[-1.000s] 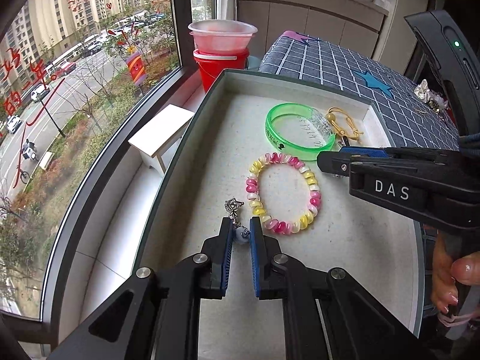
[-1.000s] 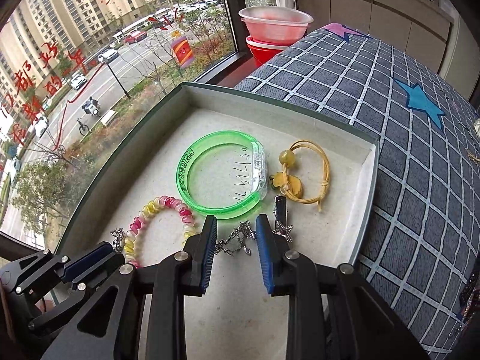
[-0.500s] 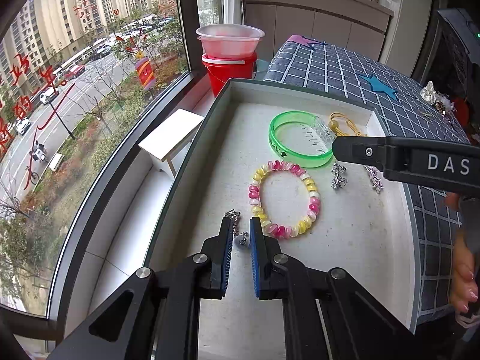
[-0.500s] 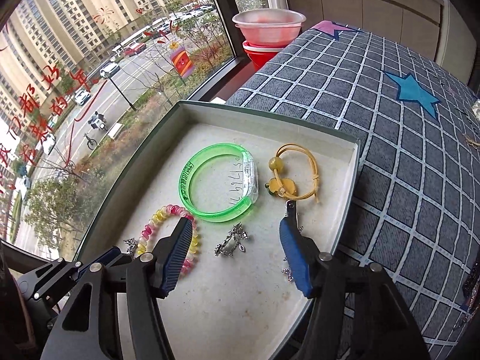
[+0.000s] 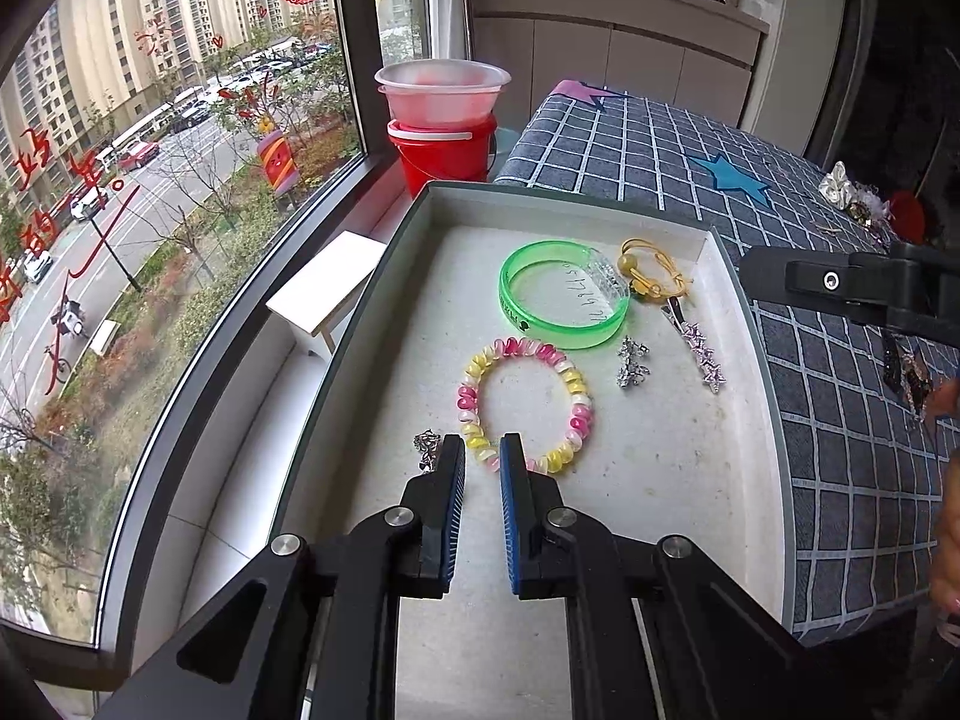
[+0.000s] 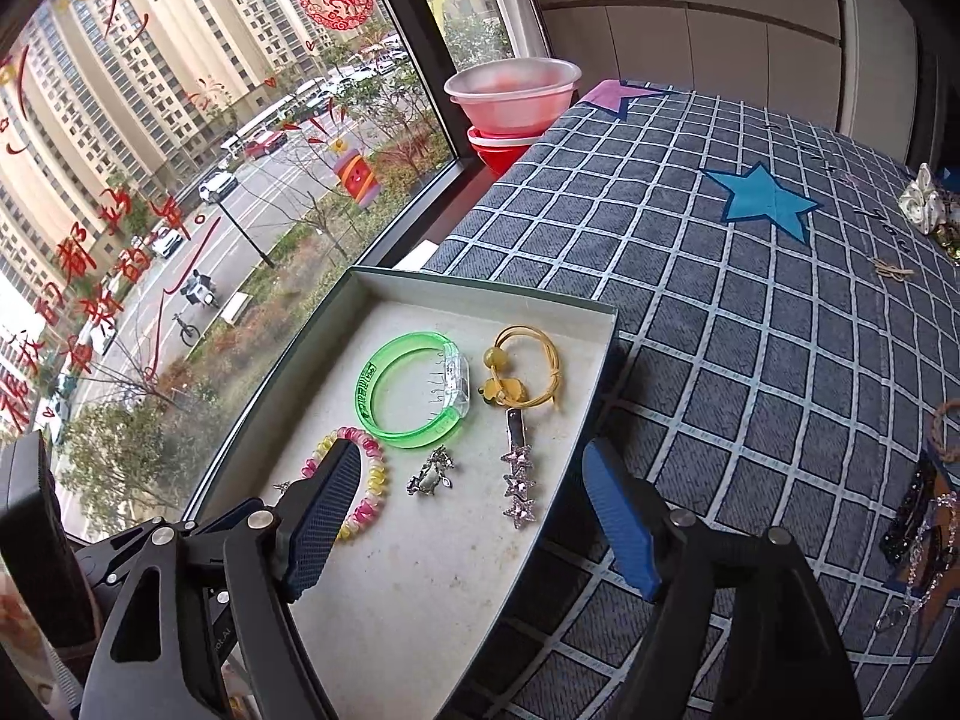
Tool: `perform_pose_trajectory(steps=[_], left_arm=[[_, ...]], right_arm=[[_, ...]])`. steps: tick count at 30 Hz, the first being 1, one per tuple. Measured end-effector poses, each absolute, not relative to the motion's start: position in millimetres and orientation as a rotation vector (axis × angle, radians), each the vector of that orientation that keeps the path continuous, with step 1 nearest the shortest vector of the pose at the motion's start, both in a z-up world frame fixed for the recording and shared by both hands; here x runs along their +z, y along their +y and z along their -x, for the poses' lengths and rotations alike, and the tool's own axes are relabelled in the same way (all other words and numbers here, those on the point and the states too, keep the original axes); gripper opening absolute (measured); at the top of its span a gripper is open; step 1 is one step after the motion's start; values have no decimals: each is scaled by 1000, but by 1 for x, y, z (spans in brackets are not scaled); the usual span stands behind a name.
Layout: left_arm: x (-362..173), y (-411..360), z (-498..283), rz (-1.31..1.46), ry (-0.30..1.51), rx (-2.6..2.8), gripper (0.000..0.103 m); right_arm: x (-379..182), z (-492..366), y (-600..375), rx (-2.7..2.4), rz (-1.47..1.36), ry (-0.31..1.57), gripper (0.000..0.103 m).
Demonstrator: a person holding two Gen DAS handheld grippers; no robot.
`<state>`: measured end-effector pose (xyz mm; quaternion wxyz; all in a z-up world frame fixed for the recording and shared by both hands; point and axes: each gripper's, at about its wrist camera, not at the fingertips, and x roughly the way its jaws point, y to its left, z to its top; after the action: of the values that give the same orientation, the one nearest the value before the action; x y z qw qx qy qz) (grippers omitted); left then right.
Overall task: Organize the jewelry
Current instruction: 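Open the right tool to drop its charm while the left tool releases its charm, then move both tools back over the star mat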
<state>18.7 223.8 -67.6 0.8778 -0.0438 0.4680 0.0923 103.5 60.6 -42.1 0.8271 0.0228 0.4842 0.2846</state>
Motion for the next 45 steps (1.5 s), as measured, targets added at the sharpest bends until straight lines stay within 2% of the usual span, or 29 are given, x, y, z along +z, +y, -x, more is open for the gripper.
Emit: perform_pose_trajectory(steps=[4,5,6,7,13,16,17,25,29,45], left_arm=[[-65,221,-20,95,977,191,20],[-64,221,-20,96,978,187,30],[-63,221,-20,99,979,187,80],[-62,221,-19,103,971,203,103],[-49,216,-16,72,921,229,103],[-44,210,-14,44,909,242,103],[-43,209,-14,39,909,237,103],[-39,185,-17,4,936,170,103],[-34,160,-22,-18,934,114,103],[-40,14,-73,-148,975,-178,103]], right_arm=[[-40,-101,49,598,-68,1023,79],[-40,-100,46,597,-72,1022,79],[-39,-99,44,596,-77,1022,79],[-40,-99,41,597,-82,1022,79],[-36,-92,28,599,-109,1016,83],[-33,-89,20,609,-141,1004,95],[-32,-87,16,612,-154,996,103],[-25,-76,-22,590,-228,944,103],[-29,-72,-49,551,-236,989,103],[-65,-48,-226,141,-280,1015,103]])
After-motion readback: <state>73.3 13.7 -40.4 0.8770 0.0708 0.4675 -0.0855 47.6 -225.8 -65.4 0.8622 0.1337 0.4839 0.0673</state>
